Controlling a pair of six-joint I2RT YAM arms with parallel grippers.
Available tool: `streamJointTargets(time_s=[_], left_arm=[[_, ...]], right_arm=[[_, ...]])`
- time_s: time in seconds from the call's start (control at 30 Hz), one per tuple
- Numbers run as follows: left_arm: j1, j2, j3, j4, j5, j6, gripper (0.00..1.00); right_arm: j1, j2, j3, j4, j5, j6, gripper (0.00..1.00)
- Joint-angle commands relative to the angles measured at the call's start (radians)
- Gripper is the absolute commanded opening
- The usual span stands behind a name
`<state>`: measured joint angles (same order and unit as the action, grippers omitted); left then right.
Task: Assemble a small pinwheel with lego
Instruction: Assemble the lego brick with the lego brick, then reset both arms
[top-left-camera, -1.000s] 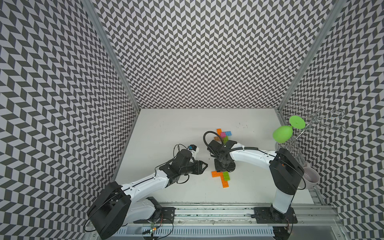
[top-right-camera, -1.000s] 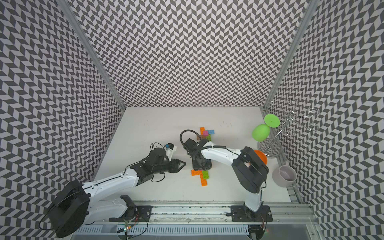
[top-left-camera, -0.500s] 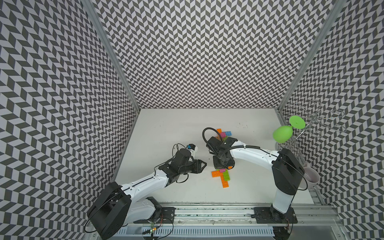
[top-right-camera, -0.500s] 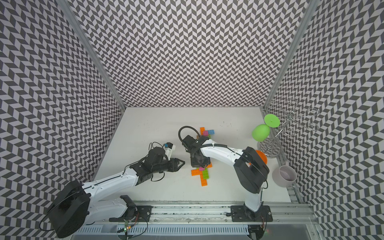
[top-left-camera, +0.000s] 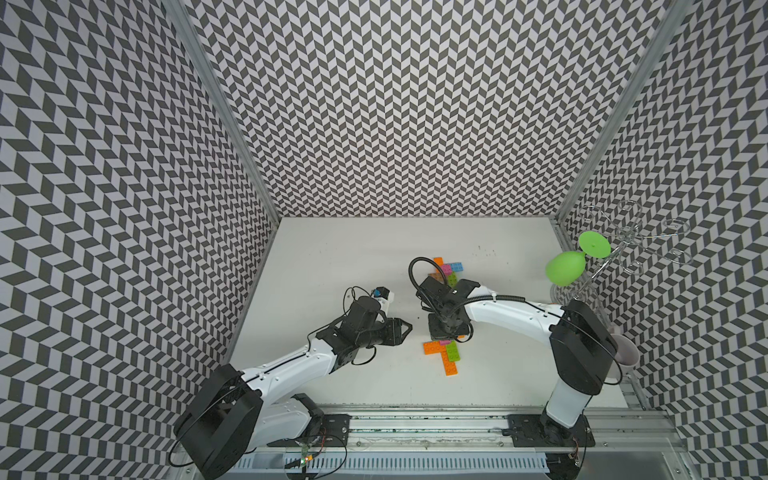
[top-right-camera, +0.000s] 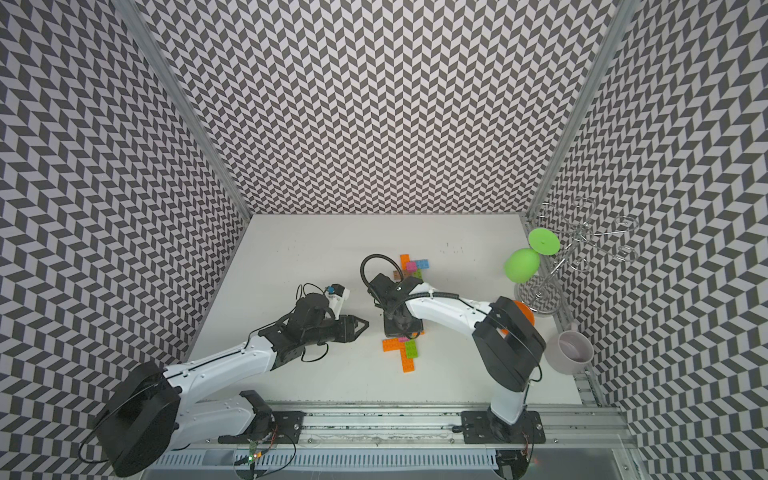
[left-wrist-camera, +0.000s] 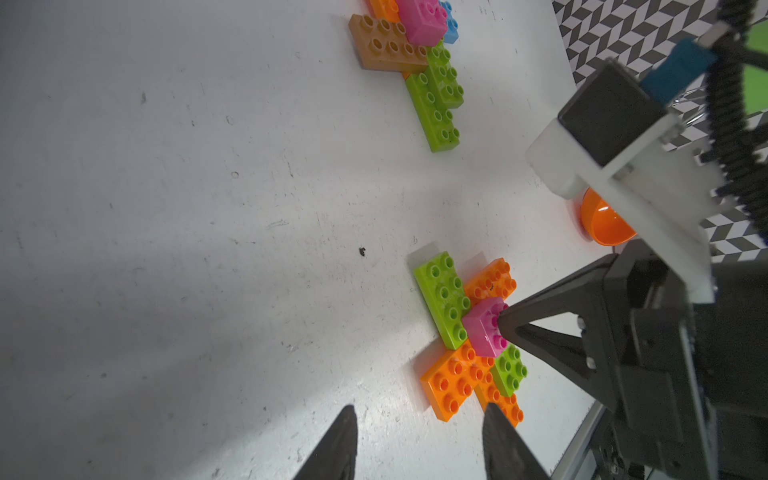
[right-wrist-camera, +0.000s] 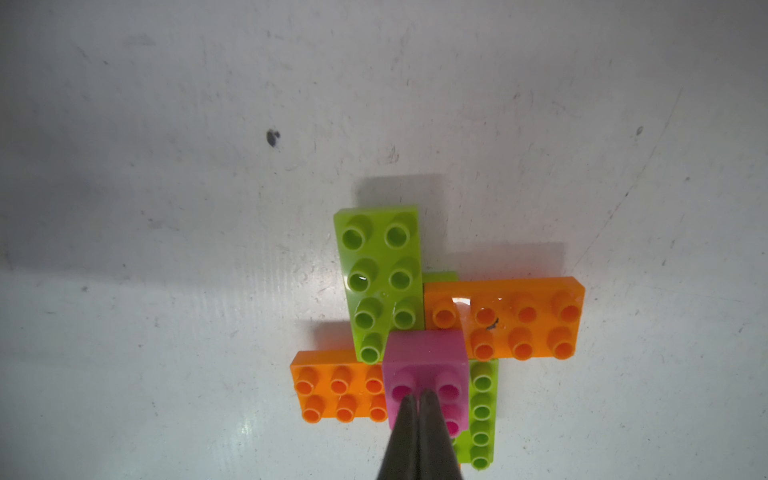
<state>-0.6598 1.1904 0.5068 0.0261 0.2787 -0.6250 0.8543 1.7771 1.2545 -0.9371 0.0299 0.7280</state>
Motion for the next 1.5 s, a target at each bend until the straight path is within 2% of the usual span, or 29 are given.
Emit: streamJointTargets(time_s=[0.0,0.17,0.27,0.33,0.37,0.5,0.57,0.67,0.7,0.77,0.8,0.83,0.87,0.9,0.97,1.0,1.13,1.27,1.3,1.33,1.4,1.47], left_arm=[[0.026,-0.038,0.013,-0.022,0.001,0.015,0.49],[0.104,-0.123,0.068,-0.085,-0.023,0.038,0.51],[0.169,-0.184,0.109,-0.131,-0.046,0.049,0.60],[0.213,-0.225,0.141,-0.160,-0.072,0.056,0.70],[0.235,-0.242,0.158,-0.173,-0.079,0.055,0.76],[0.317,-0.308,0.211,-0.192,-0.138,0.060,0.99],[0.344,-0.343,0.215,-0.170,-0.190,0.068,1.00],[0.380,-0.383,0.184,-0.107,-0.349,0.063,1.00],[0.402,-0.378,0.174,-0.085,-0.382,0.069,0.99],[0.420,-0.362,0.108,0.040,-0.405,0.172,1.00],[0.422,-0.355,0.064,0.125,-0.451,0.208,1.00],[0.425,-0.351,0.022,0.191,-0.494,0.243,1.00],[0.427,-0.347,-0.024,0.268,-0.535,0.304,1.00],[0.431,-0.349,-0.069,0.344,-0.568,0.368,1.00],[0.434,-0.352,-0.186,0.533,-0.583,0.535,1.00],[0.443,-0.350,-0.233,0.610,-0.595,0.584,1.00],[0.497,-0.270,-0.310,0.702,-0.636,0.620,1.00],[0.514,-0.095,-0.392,0.914,-0.637,0.640,1.00],[0.523,-0.046,-0.386,0.962,-0.626,0.660,1.00],[0.523,-0.027,-0.359,0.924,-0.596,0.679,1.00],[0.546,0.025,-0.379,1.069,-0.553,0.705,1.00],[0.585,0.076,-0.379,1.153,-0.461,0.709,1.00]], right_arm=[[0.001,0.079,-0.079,0.001,-0.039,-0.002,0.00],[-0.016,0.016,-0.011,-0.009,-0.026,-0.010,0.00],[-0.035,-0.036,0.052,-0.009,-0.003,-0.022,0.05],[-0.058,-0.065,0.091,-0.016,0.003,-0.037,0.06],[-0.066,-0.079,0.110,-0.015,0.009,-0.045,0.10],[-0.101,-0.190,0.143,0.080,0.086,-0.090,0.36],[-0.134,-0.266,0.111,0.179,0.124,-0.121,0.44],[-0.203,-0.396,-0.017,0.420,0.211,-0.188,0.53],[-0.224,-0.438,-0.063,0.507,0.237,-0.217,0.66],[-0.251,-0.492,-0.135,0.647,0.323,-0.281,0.76],[-0.257,-0.505,-0.160,0.697,0.396,-0.303,0.89],[-0.264,-0.504,-0.173,0.726,0.442,-0.320,0.95],[-0.266,-0.505,-0.211,0.786,0.480,-0.377,0.92],[-0.267,-0.512,-0.284,0.931,0.512,-0.496,0.90],[-0.281,-0.520,-0.417,1.172,0.633,-0.583,0.96],[-0.314,-0.518,-0.467,1.249,0.613,-0.635,0.97],[-0.464,-0.470,-0.539,1.294,0.528,-0.670,1.00],[-0.580,-0.352,-0.600,1.350,0.458,-0.679,1.00],[-0.599,-0.319,-0.624,1.391,0.454,-0.684,1.00],[-0.612,-0.296,-0.653,1.443,0.442,-0.698,1.00],[-0.634,-0.273,-0.751,1.630,0.405,-0.726,1.00],[-0.654,-0.281,-0.820,1.802,0.366,-0.752,1.00]])
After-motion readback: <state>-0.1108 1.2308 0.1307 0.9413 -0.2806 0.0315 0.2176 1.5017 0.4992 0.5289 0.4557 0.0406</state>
